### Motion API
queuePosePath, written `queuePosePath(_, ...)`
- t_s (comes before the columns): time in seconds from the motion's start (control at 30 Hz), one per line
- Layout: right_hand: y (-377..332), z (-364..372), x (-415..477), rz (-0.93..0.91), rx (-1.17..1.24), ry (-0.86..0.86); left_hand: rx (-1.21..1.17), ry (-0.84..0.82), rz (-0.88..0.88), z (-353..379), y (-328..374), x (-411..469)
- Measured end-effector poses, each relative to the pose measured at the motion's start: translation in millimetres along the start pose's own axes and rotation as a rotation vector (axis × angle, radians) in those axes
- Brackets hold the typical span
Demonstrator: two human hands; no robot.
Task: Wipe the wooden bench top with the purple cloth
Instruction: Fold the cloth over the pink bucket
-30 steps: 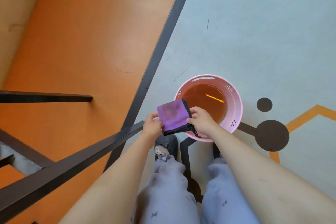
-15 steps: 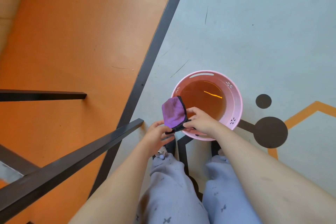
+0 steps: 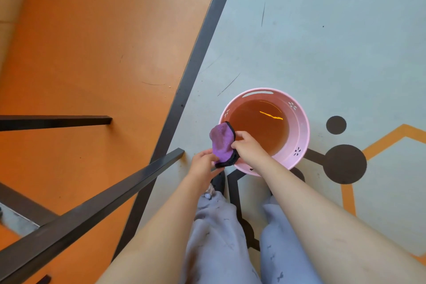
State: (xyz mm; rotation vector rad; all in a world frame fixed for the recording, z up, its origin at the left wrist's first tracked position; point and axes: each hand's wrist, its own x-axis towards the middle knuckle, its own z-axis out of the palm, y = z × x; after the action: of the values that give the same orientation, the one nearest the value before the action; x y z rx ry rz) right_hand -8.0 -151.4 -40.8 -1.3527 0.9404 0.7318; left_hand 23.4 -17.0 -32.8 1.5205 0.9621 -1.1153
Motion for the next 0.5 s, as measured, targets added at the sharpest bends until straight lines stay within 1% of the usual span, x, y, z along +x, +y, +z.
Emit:
queuePosePath(0.07, -1.4, 0.5, 2.2, -0.001, 0.019, -0.003, -0.082, -0.025, -0.003, -1.3, -1.1, -1.9)
queuePosePath(0.2, 6.4, -7.2, 10.0, 0.04, 0.1, 0.125, -0.208, -0.092, -0.006, -1.1, -7.5, -3.1)
queuePosePath(0.23, 9.4, -8.2, 12.0, 0.049, 0.096, 0.147, -0.203, -0.078, -0.001, 0.0, -9.3, -2.2)
queuePosePath(0.3, 12.9, -7.0, 15.7, 0.064, 0.04, 0.139, -0.174, -0.006, -0.002, 2.8, -12.3, 0.8)
queuePosePath(0.4, 14.2, -1.7, 17.4, 0.058, -0.088, 0.087, -0.122, 0.106, -0.005, 5.2, -13.7, 3.8)
queuePosePath(0.5, 12.8, 0.8, 13.0, 0.038, -0.079, 0.006, -0.045, 0.195, -0.013, 6.5, -10.5, 5.3)
